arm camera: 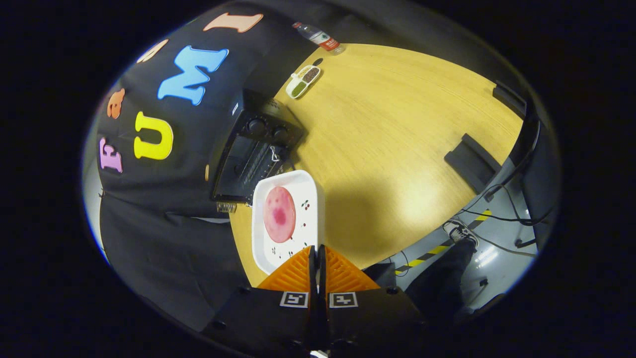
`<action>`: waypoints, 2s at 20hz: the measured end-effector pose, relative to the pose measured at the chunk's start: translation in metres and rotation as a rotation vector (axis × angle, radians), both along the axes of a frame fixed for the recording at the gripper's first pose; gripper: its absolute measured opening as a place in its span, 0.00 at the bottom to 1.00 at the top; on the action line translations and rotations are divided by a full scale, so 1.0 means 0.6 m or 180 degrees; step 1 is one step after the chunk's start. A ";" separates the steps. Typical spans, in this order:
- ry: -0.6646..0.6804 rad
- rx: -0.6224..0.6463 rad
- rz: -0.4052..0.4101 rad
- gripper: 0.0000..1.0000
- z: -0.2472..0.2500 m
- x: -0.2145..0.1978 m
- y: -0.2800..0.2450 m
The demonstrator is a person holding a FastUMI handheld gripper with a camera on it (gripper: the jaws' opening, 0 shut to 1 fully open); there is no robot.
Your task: Open the toaster oven, put the food inside, and close the toaster oven door.
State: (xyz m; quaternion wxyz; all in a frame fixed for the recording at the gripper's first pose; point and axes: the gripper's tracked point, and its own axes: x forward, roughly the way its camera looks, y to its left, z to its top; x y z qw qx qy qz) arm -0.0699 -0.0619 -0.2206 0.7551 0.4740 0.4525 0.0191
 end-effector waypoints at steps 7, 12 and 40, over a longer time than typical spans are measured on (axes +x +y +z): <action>-0.0170 0.0003 0.0208 0.02 0.043 0.070 0.085; -0.0077 -0.0036 0.0254 0.02 0.028 0.152 0.141; -0.0094 0.0269 -0.1195 0.02 -0.077 0.519 0.222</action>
